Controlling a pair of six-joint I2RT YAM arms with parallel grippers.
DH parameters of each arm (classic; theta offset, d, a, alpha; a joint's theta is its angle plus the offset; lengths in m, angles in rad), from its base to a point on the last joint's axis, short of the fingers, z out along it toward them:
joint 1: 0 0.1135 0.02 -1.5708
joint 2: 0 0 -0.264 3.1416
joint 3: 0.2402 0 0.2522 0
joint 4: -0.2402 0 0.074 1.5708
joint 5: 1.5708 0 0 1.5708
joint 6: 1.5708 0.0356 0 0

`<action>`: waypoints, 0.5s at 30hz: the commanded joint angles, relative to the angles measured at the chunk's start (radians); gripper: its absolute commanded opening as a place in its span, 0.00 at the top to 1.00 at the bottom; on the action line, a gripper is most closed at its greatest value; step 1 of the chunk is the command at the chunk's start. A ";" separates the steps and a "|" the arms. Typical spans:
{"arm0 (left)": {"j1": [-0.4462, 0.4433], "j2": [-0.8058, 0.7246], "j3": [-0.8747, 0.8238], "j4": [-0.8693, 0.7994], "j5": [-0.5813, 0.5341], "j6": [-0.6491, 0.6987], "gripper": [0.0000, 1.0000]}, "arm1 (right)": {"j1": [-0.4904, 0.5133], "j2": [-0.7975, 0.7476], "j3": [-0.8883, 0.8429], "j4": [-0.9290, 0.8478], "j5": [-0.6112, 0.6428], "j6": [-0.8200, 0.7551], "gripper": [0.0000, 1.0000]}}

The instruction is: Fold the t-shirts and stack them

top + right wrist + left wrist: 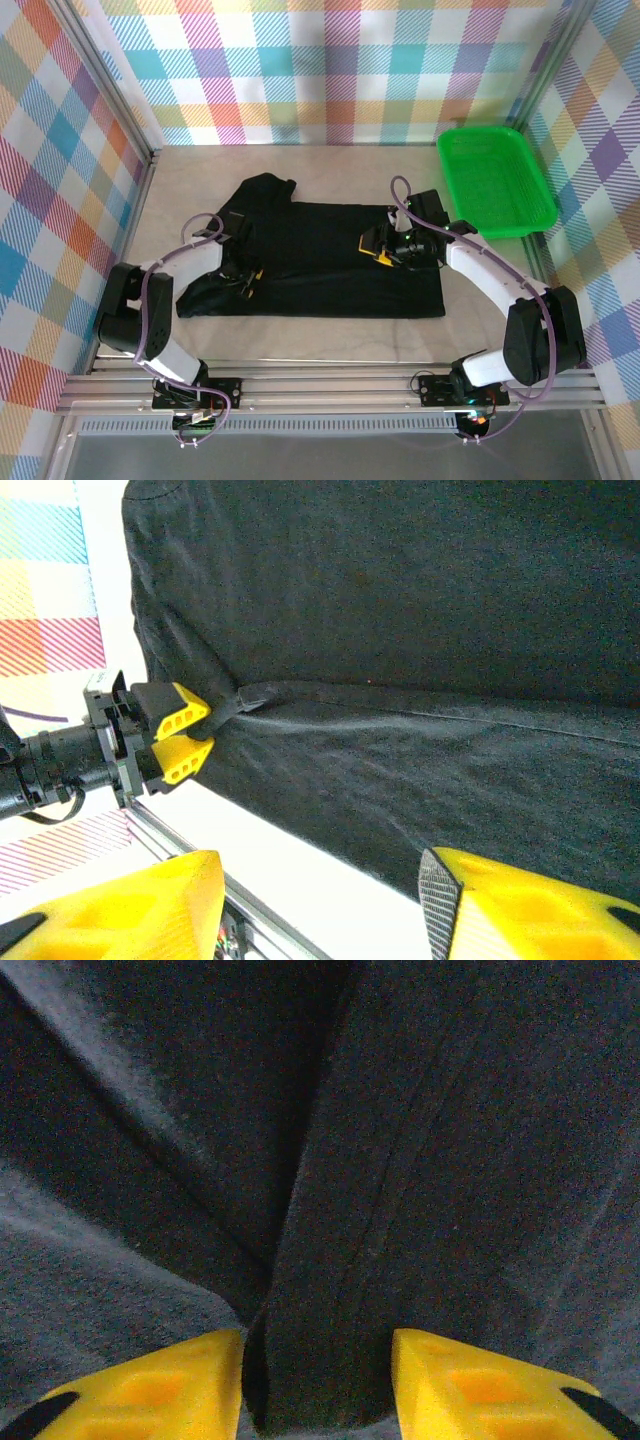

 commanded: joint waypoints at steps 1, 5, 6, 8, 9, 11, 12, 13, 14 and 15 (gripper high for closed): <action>-0.021 0.008 0.056 -0.010 -0.027 0.012 0.72 | 0.005 -0.018 -0.011 -0.002 -0.010 0.011 0.46; -0.043 0.061 0.155 -0.059 -0.052 0.092 0.89 | 0.005 -0.020 -0.010 -0.009 -0.004 0.012 0.46; -0.049 0.083 0.185 -0.077 -0.056 0.116 0.92 | 0.005 -0.017 -0.007 -0.011 -0.002 0.012 0.46; -0.065 0.139 0.258 -0.126 -0.076 0.175 0.97 | 0.004 -0.015 -0.001 -0.017 -0.002 0.009 0.46; -0.072 0.162 0.288 -0.142 -0.080 0.198 0.99 | 0.003 -0.014 0.003 -0.022 0.000 0.008 0.46; -0.088 0.213 0.351 -0.169 -0.088 0.247 1.00 | 0.003 -0.008 0.010 -0.028 0.000 0.007 0.46; -0.098 0.245 0.393 -0.194 -0.091 0.280 1.00 | 0.003 -0.005 0.012 -0.031 -0.001 0.006 0.46; -0.109 0.283 0.440 -0.220 -0.094 0.318 1.00 | 0.003 -0.003 0.015 -0.033 -0.001 0.006 0.46; -0.118 0.317 0.479 -0.254 -0.099 0.353 1.00 | 0.002 -0.001 0.016 -0.036 -0.001 0.006 0.46; -0.129 0.357 0.537 -0.290 -0.109 0.392 1.00 | 0.001 0.001 0.017 -0.036 -0.003 0.006 0.46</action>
